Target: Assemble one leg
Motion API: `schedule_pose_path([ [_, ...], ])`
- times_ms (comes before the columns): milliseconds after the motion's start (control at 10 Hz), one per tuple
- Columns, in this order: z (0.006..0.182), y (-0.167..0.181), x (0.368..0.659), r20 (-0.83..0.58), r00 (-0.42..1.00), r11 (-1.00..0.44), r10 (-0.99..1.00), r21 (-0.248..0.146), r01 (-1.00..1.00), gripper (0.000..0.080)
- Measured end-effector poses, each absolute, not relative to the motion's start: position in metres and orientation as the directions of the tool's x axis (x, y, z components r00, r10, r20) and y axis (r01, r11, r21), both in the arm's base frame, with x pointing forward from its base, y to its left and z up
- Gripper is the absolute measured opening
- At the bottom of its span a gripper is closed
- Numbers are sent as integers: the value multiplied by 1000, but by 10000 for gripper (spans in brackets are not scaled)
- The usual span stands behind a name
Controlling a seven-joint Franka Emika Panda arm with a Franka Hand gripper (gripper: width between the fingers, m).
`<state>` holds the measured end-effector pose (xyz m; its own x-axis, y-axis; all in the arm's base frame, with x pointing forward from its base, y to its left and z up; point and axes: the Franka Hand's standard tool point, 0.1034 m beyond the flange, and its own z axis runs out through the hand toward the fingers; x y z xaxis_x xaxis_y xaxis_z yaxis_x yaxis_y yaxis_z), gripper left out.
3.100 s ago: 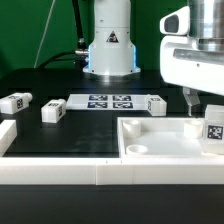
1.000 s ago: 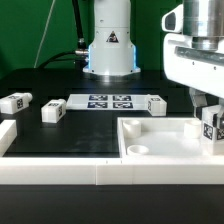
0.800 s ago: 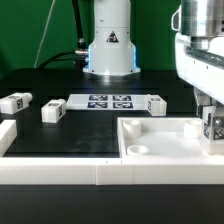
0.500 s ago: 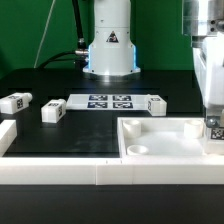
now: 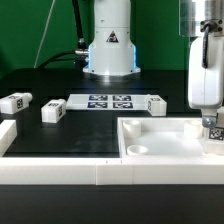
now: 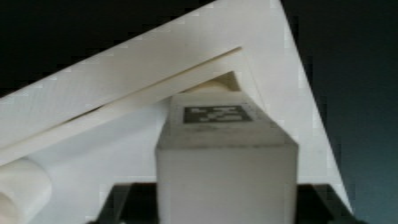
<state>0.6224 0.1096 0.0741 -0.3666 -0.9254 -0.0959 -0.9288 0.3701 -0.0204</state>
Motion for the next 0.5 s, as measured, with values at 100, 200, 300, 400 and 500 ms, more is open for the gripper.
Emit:
schedule_pose_path([
  [100, 73, 110, 622, -95, -344, 347, -934, -22, -937, 361],
  [200, 73, 110, 622, -94, -314, 317, -945, -24, -948, 499],
  [300, 72, 111, 622, -94, -312, 316, -945, -25, -948, 499],
  [400, 72, 113, 622, -90, -234, 238, -968, -34, -971, 618],
  [500, 73, 114, 622, -86, -104, 108, -991, -45, -993, 640],
])
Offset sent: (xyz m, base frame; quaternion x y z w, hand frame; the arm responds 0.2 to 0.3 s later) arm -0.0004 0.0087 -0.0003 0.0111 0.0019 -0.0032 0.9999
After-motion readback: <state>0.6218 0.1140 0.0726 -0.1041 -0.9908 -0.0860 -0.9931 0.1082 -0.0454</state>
